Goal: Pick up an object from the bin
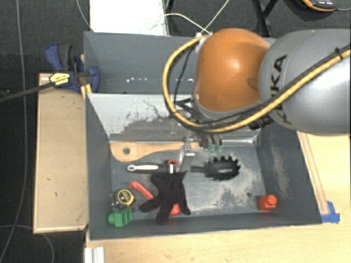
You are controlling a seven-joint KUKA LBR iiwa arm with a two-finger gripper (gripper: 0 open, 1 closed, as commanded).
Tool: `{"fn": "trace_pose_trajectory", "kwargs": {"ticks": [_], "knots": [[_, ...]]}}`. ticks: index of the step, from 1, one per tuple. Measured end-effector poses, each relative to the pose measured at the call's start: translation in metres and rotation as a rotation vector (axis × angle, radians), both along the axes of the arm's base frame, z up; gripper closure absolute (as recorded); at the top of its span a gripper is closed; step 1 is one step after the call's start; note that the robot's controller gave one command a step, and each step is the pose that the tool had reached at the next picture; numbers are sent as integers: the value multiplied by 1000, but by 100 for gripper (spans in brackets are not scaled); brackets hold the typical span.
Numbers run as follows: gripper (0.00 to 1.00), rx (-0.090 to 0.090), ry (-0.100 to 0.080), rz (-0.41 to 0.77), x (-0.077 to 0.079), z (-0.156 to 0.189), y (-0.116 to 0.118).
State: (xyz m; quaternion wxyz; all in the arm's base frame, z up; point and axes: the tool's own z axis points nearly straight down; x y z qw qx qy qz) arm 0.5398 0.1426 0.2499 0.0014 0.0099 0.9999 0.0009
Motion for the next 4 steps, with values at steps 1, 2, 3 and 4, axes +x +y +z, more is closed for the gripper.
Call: {"fn": "trace_pose_trajectory", "kwargs": {"ticks": [1, 2, 3, 4], "knots": [[0, 0, 0, 0, 0, 0, 0], [0, 1, 4, 10, -39, -63, 24], [0, 0, -7, 15, -15, -125, 13], [0, 6, -11, -45, -25, -140, 22]]}}
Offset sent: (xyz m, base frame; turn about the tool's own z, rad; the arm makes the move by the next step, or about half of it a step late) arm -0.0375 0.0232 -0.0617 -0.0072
